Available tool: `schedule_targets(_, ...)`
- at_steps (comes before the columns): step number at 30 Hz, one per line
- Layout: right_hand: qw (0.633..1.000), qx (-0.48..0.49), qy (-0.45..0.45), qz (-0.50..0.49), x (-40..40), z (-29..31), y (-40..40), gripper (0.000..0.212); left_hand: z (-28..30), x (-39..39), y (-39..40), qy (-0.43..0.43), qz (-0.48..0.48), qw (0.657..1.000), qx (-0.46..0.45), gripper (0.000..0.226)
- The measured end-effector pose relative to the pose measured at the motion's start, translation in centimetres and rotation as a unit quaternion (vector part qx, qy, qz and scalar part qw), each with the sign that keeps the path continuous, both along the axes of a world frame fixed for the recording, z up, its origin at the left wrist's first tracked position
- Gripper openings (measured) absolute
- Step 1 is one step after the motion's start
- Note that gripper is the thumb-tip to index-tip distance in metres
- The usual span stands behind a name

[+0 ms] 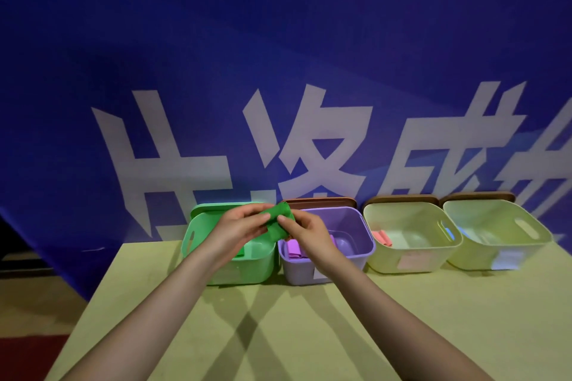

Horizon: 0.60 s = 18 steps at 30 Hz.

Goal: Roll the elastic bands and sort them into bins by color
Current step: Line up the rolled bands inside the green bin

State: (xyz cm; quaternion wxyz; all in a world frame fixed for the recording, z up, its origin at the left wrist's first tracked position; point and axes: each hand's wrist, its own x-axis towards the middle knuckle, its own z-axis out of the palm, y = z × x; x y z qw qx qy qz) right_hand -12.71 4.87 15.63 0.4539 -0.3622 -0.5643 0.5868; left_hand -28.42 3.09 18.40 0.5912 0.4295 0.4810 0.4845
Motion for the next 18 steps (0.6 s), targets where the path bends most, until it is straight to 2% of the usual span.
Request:
schedule_targets(2,1.000,-0.020,-0.006,0.007,0.0,0.1,0.0,0.018,-0.1,-0.1,-0.1,-0.009,0.032,0.999,0.004,0.027)
schedule_targets(5,0.998,-0.063,0.011,-0.014,-0.2,0.0,0.2,0.039,-0.4,0.0,-0.2,0.010,0.081,0.997,0.012,0.026)
schedule_targets(9,0.999,-0.042,0.023,-0.003,0.1,0.0,0.0,0.046,-1.0,0.3,-0.5,0.016,0.107,0.994,0.017,0.024)
schedule_targets(13,0.997,0.027,-0.061,-0.039,0.5,-0.4,-0.4,0.027,-1.3,0.0,-0.5,0.044,0.078,0.996,0.008,0.021)
schedule_targets(16,0.976,0.105,-0.156,-0.107,1.0,-1.2,-0.3,0.011,-1.8,0.0,-0.6,0.079,0.051,0.996,-0.005,0.023)
schedule_targets(18,0.962,0.142,-0.201,-0.120,1.2,-1.7,-0.1,0.006,-2.1,0.1,-0.6,0.072,0.049,0.996,-0.013,0.019)
